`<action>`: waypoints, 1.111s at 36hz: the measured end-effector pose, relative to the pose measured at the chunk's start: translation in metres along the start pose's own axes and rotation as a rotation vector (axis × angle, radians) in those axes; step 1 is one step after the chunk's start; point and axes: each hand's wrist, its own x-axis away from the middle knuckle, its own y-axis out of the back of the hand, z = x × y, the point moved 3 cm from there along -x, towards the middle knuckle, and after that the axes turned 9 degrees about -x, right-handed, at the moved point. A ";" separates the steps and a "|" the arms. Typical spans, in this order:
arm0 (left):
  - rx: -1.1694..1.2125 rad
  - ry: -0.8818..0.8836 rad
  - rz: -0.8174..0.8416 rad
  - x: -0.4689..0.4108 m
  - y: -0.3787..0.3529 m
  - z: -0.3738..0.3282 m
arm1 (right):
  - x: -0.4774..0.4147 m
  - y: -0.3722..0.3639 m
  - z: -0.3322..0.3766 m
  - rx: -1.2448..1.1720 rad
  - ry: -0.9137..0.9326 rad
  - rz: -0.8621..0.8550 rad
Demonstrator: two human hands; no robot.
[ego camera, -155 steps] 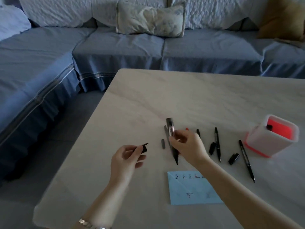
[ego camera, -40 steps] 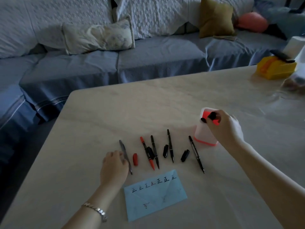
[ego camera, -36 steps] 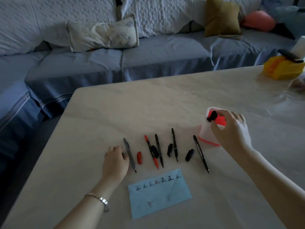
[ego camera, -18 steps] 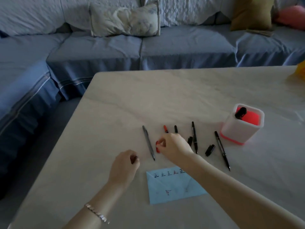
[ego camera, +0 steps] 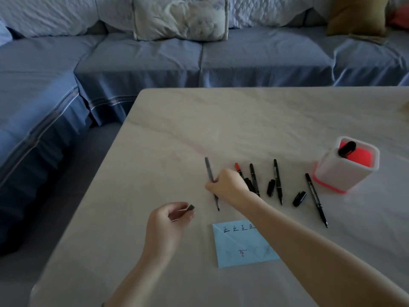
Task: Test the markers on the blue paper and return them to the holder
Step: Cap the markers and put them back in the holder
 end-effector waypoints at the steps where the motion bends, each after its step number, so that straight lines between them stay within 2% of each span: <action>1: 0.020 -0.007 0.002 0.002 -0.002 -0.002 | 0.005 0.004 -0.001 -0.085 0.031 -0.012; 5: 0.122 -0.005 0.027 0.009 -0.013 -0.013 | 0.035 0.029 -0.009 -0.318 0.118 -0.096; 8: 0.209 -0.014 0.061 0.016 -0.022 -0.023 | 0.063 0.052 -0.022 -0.592 0.162 -0.192; 12: 0.200 -0.097 0.096 0.026 -0.034 -0.038 | 0.100 0.071 -0.038 -0.915 0.221 -0.250; 16: 0.149 -0.150 0.113 0.036 -0.045 -0.052 | 0.124 0.079 -0.046 -1.014 0.281 -0.282; 20: 0.130 -0.170 0.133 0.045 -0.052 -0.063 | 0.140 0.083 -0.057 -1.096 0.262 -0.319; 31: 0.094 -0.147 0.174 0.056 -0.057 -0.067 | 0.147 0.084 -0.065 -1.091 0.276 -0.271; 40: 0.029 -0.279 0.178 0.061 -0.057 -0.074 | 0.151 0.082 -0.063 -1.096 0.263 -0.225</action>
